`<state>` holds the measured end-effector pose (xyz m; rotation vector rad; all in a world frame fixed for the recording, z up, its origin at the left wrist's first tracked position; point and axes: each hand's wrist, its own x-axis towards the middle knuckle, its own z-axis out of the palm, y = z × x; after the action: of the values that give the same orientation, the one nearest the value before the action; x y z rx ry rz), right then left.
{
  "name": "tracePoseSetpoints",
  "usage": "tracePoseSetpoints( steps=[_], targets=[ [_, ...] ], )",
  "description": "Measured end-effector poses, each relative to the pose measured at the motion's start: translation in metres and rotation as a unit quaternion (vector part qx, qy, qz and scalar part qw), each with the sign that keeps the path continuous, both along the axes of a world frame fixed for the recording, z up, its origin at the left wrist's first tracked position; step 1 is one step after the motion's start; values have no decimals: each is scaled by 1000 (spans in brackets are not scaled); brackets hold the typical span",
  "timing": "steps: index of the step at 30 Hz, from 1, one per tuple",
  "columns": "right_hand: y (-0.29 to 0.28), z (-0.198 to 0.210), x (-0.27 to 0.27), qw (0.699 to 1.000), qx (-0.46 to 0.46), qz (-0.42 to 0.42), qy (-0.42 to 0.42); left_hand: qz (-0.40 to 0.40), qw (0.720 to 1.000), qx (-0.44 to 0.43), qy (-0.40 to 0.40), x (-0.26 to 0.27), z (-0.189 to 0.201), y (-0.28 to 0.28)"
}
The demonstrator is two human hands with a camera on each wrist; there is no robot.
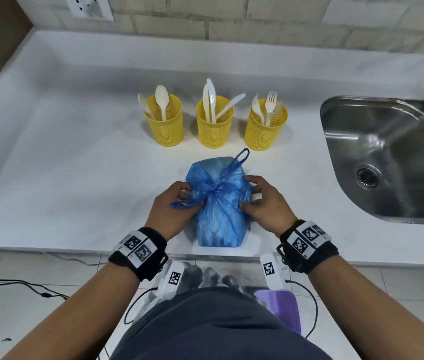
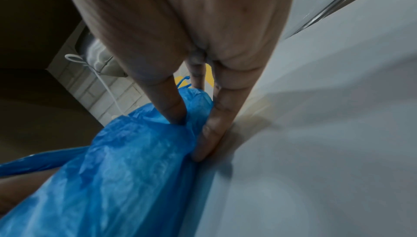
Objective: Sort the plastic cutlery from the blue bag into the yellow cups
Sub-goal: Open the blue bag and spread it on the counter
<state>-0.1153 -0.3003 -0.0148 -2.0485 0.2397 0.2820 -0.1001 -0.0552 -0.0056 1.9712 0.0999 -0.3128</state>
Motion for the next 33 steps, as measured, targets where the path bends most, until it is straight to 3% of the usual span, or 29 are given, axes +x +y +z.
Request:
tracePoseSetpoints(
  steps=[6, 12, 14, 17, 21, 27, 33],
  targets=[
    [-14, 6, 6, 1000, -14, 11, 5, -15, 999, 1, 49, 9, 11, 2],
    [-10, 20, 7, 984, -125, 0, -126, 63, 996, 41, -47, 18, 28, 16],
    [-3, 26, 4, 975, -157, 26, -155, 40, 994, 53, -88, 20, 34, 12],
    [12, 32, 2, 973, -170, 96, -124, -64, 977, 117, -167, 26, 35, 2],
    [26, 32, 2, 962, -214, 135, -102, -178, 948, 179, -193, 34, 27, -14],
    [25, 31, 10, 946, -266, 149, -108, -155, 945, 247, -151, 34, 25, -21],
    [22, 37, 12, 938, -286, 150, -125, -135, 947, 240, -164, 31, 24, -25]
  ],
)
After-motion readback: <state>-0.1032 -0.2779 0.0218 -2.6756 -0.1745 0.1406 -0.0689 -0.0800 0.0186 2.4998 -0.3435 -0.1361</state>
